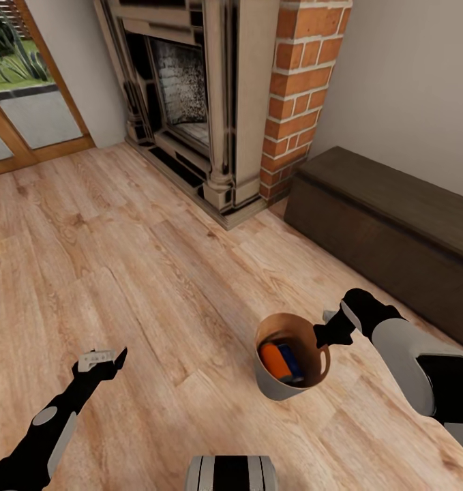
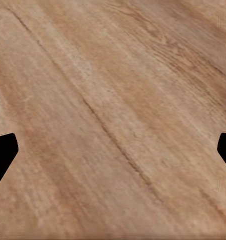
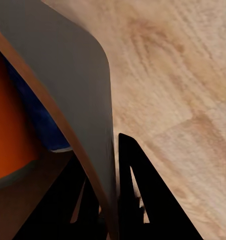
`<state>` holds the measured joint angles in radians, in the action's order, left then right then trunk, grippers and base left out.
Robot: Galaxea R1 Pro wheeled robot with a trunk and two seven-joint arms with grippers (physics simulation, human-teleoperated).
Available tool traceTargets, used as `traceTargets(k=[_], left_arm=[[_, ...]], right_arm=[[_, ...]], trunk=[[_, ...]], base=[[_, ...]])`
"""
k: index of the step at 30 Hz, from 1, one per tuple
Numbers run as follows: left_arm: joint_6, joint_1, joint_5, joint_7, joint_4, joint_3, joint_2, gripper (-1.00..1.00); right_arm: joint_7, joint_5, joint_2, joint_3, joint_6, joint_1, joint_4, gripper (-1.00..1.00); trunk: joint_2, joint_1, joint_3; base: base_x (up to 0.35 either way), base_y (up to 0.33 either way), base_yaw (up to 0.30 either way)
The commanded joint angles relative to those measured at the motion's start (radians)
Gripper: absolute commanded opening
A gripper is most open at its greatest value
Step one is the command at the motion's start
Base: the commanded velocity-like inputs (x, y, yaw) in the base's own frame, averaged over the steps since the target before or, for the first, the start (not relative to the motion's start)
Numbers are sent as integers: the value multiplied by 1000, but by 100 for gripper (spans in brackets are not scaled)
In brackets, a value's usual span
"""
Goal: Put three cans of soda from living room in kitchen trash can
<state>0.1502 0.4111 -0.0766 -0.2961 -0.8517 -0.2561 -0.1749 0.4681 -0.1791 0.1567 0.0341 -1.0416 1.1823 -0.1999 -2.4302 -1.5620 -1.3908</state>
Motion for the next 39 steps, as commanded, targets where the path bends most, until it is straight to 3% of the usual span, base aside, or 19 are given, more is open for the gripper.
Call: traceTargets(k=[1,8,15,21,37,38,39], left_arm=[[0,0,0,0,0,0,0,100],[0,0,-1,0,2,0,0,100],[0,0,0,0,3,0,0,100],[-1,0,1,0,12,1,0,100],[0,0,-2,0,45,1,0,100],[0,0,-2,0,45,1,0,100],[1,0,-2,0,45,1,0,100]], right_arm=[[3,29,0,-8,-6,0,1,-100],[3,29,0,-8,-6,0,0,-100],[2,29,0,-8,-6,0,-1,-100],[1,27,1,-8,-6,0,-1,-100],[0,26,1,-8,-6,0,-3,-100],[0,26,1,-8,-6,0,-3,100],[0,26,1,-8,-6,0,-3,100]], trunk=[[-7,-4,-3],[-21,-11,-9],[-70,-38,-31],[-71,-41,-55],[-71,-41,-55],[-71,-41,-55],[-71,-41,-55]], base=[[0,0,0],[0,0,0],[0,0,0],[0,0,0],[0,0,0],[0,0,0],[0,0,0]])
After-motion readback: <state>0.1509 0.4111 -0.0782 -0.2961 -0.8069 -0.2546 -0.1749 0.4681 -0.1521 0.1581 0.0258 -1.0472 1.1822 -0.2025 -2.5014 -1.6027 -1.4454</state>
